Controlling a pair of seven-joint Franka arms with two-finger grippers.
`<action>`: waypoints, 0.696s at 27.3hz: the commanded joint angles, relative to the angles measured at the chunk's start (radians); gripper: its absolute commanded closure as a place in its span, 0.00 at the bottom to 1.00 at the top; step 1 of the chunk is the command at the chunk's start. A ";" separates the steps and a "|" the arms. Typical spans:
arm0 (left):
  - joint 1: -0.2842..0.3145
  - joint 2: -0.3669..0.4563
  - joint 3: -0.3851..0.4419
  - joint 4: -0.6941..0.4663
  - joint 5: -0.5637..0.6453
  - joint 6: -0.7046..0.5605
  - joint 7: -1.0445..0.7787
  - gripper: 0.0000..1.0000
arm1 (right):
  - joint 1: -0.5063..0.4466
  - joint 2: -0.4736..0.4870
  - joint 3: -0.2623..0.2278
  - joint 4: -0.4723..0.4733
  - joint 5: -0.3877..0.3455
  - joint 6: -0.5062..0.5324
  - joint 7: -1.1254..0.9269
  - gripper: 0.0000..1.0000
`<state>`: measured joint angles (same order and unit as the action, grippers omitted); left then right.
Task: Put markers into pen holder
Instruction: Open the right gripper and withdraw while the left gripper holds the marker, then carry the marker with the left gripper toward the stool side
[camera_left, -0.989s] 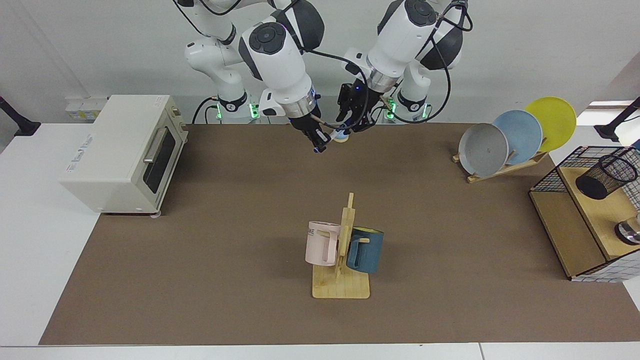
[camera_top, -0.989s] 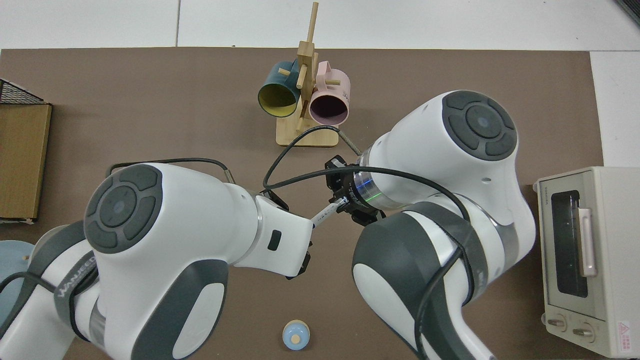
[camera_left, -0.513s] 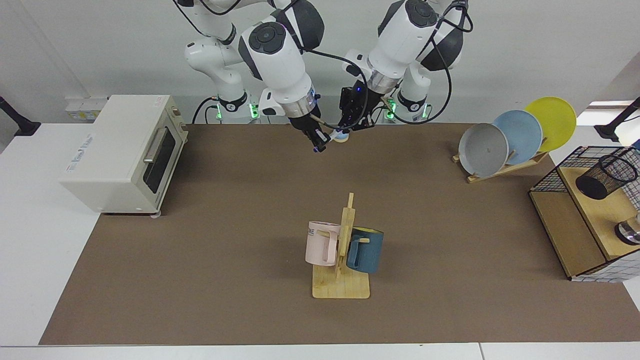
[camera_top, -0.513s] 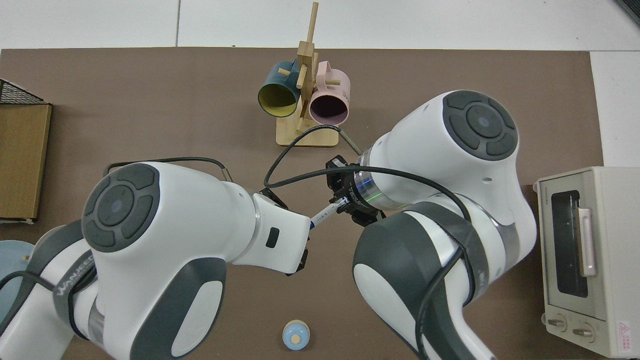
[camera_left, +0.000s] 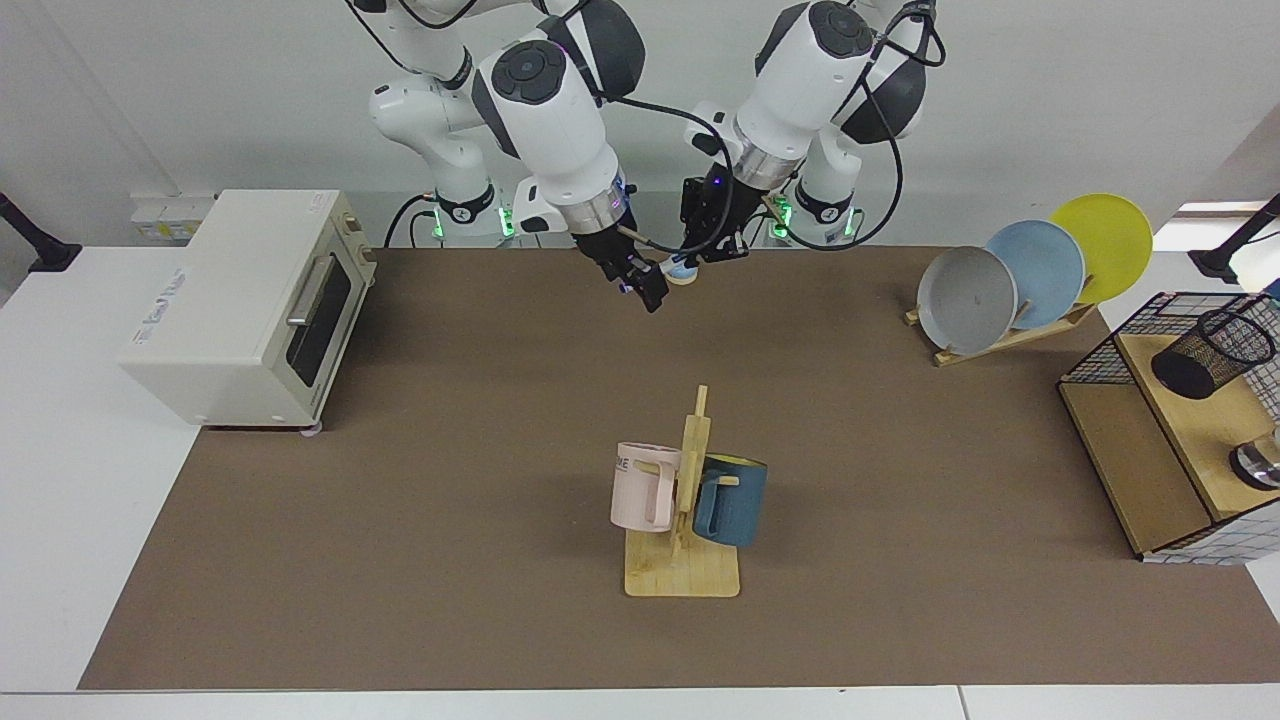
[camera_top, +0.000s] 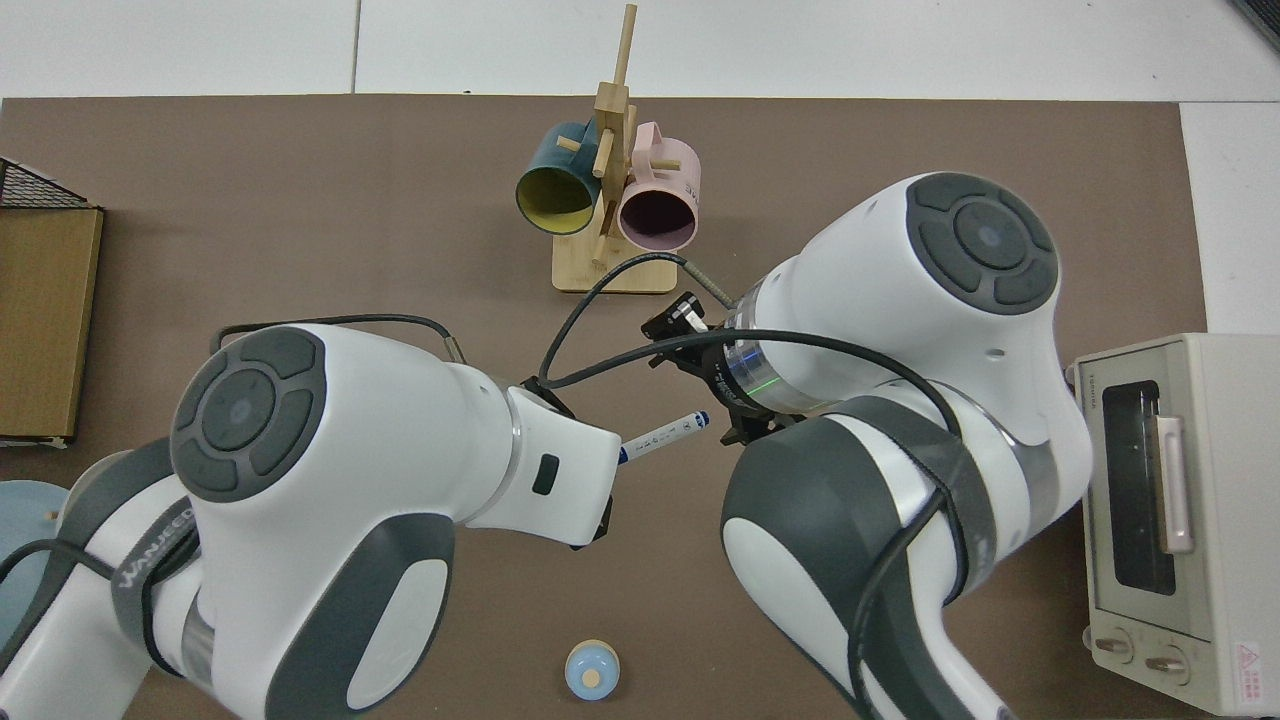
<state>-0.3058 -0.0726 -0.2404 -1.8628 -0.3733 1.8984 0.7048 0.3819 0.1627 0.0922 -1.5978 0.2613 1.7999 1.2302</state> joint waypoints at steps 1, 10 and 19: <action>0.002 -0.016 0.007 -0.018 0.017 -0.006 0.009 1.00 | -0.060 -0.011 0.001 -0.001 -0.071 -0.040 -0.196 0.00; 0.017 -0.015 0.016 -0.018 0.089 -0.015 0.004 1.00 | -0.201 -0.029 -0.002 0.002 -0.197 -0.119 -0.645 0.00; 0.053 -0.006 0.018 -0.004 0.272 -0.068 0.002 1.00 | -0.319 -0.038 0.000 0.006 -0.295 -0.122 -0.971 0.00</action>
<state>-0.2816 -0.0726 -0.2178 -1.8651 -0.1924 1.8668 0.7042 0.1092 0.1383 0.0767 -1.5961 0.0058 1.6995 0.3915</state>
